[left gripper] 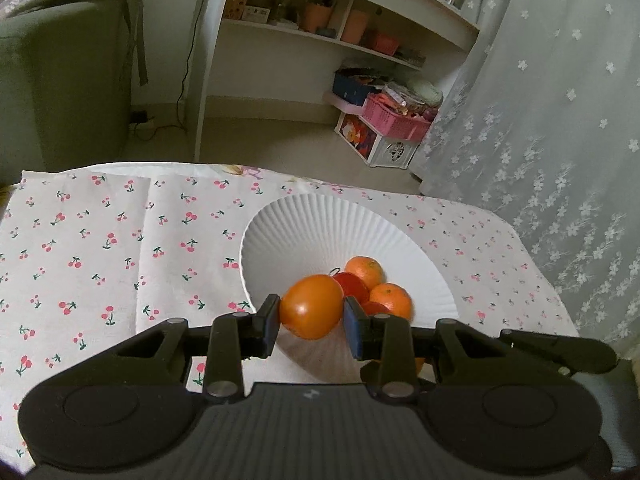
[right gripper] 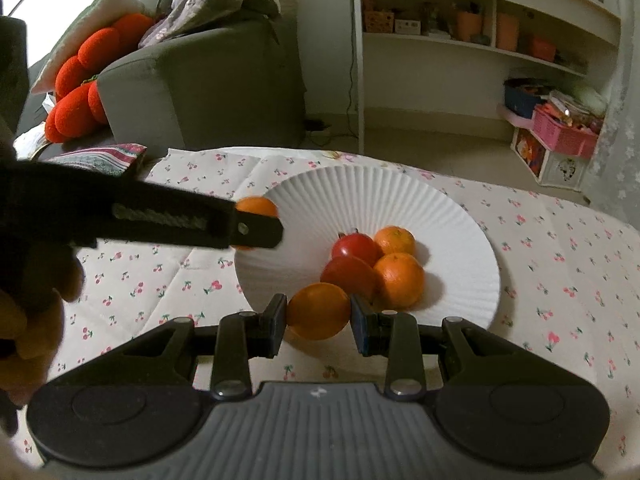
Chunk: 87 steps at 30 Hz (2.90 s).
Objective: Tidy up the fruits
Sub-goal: 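Carry both orange cherry tomatoes over the white plate, then open both tools to drop the orange cherry tomatoes onto the plate, then withdraw both tools from the plate toward the loose green and yellow fruits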
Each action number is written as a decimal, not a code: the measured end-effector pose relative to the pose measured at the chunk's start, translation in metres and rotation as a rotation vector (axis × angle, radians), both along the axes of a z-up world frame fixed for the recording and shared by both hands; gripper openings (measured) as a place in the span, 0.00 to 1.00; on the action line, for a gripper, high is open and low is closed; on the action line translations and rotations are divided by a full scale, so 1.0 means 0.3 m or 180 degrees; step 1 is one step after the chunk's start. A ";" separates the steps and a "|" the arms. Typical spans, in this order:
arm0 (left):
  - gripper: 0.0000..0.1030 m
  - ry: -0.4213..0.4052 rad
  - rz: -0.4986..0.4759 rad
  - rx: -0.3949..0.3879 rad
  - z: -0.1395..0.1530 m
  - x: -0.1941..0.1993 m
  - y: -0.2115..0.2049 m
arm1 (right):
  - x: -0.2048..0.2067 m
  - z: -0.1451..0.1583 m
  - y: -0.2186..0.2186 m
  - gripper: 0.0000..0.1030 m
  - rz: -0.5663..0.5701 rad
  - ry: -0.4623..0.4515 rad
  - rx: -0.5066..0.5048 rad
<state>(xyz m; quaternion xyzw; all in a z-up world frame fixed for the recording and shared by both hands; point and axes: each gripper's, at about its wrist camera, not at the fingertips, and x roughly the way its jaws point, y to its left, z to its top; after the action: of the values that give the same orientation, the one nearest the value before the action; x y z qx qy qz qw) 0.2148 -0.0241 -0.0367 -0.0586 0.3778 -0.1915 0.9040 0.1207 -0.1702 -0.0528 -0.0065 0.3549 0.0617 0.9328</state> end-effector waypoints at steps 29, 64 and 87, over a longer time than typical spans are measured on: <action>0.25 -0.0006 -0.0001 -0.0147 0.016 -0.001 0.040 | -0.022 0.004 -0.086 0.36 -0.0167 -0.0098 0.0212; 0.39 -0.0373 -0.0186 0.0370 0.189 -0.341 0.060 | -0.236 0.188 -0.051 0.51 -0.0539 0.0332 0.0424; 0.77 0.0032 -0.0516 0.0807 0.022 -0.578 0.090 | -0.351 0.099 0.039 0.93 -0.0215 0.0708 0.0718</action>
<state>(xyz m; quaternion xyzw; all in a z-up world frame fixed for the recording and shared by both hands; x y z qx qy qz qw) 0.0415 0.0028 -0.0302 0.0858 0.4069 -0.2143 0.8838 0.0155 -0.1586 -0.0232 0.1172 0.4468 0.0701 0.8841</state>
